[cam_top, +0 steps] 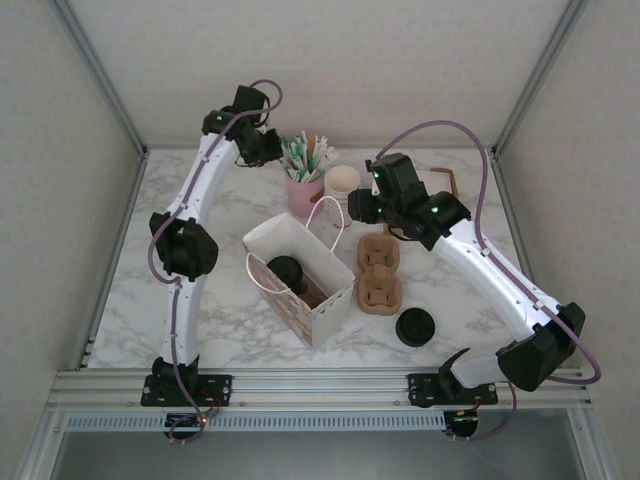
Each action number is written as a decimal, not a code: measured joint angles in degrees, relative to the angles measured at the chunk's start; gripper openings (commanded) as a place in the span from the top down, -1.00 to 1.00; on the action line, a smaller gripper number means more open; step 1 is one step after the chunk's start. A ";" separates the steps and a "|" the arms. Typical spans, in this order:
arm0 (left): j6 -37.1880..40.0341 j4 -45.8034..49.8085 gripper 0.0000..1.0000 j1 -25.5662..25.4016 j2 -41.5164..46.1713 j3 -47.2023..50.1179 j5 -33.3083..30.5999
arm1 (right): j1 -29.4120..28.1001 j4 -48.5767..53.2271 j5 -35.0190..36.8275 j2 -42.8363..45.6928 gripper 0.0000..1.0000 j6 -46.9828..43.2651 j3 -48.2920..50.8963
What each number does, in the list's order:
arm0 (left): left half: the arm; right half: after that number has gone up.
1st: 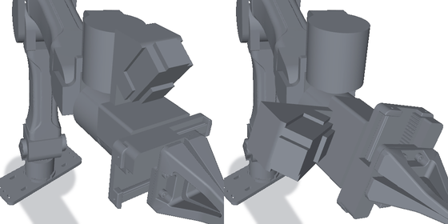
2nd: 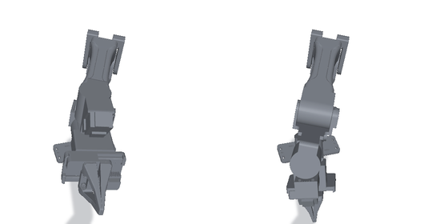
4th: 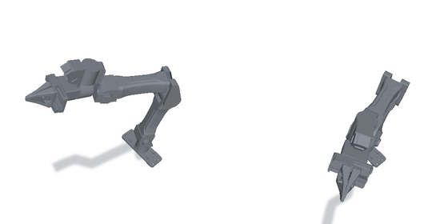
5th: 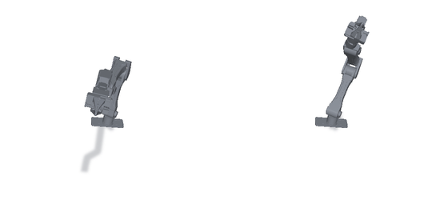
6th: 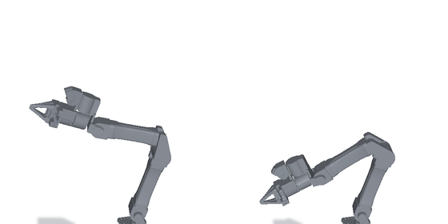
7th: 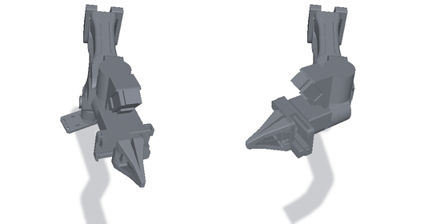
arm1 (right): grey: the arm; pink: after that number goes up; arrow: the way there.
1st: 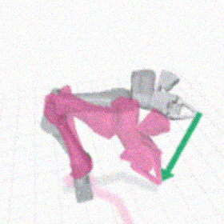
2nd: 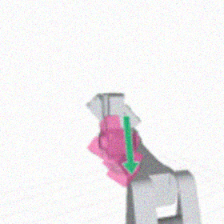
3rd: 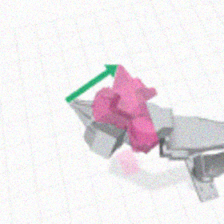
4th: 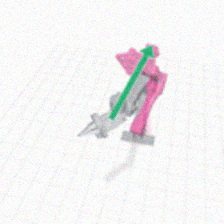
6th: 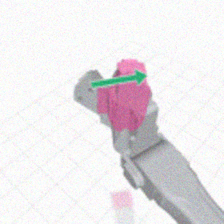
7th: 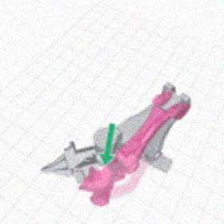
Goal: Pack the takeout coffee
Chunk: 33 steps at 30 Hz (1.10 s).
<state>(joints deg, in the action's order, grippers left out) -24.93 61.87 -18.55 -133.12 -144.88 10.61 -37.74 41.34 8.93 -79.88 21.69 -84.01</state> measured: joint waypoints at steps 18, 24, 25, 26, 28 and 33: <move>0.02 0.22 0.98 0.33 0.28 -4.50 0.07 | 0.00 0.00 0.00 0.02 0.07 0.00 0.02; 0.83 1.42 1.00 0.61 3.32 -4.50 -1.22 | 0.00 0.02 0.02 0.33 0.07 0.00 0.02; 0.98 1.51 1.00 0.66 4.28 -4.50 -1.53 | 0.00 0.02 0.02 0.52 0.07 0.00 0.02; 1.16 1.53 1.00 0.66 5.22 -4.50 -1.77 | 0.00 0.02 0.04 0.72 0.07 0.00 0.02; 1.46 1.66 1.00 0.66 7.52 -4.50 -2.16 | 0.00 0.02 0.07 1.18 0.06 0.00 0.02; 2.71 2.01 1.00 0.66 13.66 -4.72 -2.47 | 0.00 0.02 0.42 2.45 0.03 -0.02 0.02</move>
<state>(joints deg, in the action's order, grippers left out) -22.22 63.88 -17.89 -119.46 -149.60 8.14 -37.74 41.36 9.34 -77.43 21.67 -83.99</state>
